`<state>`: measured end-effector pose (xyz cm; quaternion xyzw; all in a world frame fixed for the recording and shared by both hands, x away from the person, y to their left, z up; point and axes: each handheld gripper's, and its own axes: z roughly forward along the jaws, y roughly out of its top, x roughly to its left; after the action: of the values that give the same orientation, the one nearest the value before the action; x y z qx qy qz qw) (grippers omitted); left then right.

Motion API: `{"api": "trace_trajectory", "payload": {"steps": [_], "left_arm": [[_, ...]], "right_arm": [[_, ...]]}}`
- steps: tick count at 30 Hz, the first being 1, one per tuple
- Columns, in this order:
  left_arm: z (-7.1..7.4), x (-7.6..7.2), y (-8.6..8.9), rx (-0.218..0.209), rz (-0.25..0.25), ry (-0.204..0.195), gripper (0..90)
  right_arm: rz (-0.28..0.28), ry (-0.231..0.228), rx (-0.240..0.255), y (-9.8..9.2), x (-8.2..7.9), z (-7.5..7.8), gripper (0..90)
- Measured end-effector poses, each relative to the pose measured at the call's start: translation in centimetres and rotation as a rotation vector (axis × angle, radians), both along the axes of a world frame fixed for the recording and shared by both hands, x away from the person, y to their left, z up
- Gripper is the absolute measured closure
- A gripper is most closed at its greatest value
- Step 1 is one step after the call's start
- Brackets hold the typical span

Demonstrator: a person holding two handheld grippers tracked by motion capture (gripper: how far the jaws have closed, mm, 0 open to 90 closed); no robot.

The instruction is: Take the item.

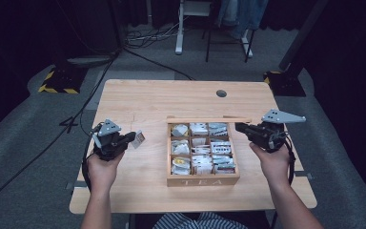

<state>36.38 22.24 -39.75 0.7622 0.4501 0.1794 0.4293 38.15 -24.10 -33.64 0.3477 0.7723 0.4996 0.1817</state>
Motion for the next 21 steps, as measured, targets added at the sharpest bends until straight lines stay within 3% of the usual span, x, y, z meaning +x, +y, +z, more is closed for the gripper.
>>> {"api": "trace_trajectory", "payload": {"steps": [21], "left_arm": [[-3.5, 2.1, 0.8, -0.055, -0.004, 0.130, 90.0]], "right_arm": [[-0.001, -0.002, -0.002, 0.0, -0.1, 0.0, 90.0]]}}
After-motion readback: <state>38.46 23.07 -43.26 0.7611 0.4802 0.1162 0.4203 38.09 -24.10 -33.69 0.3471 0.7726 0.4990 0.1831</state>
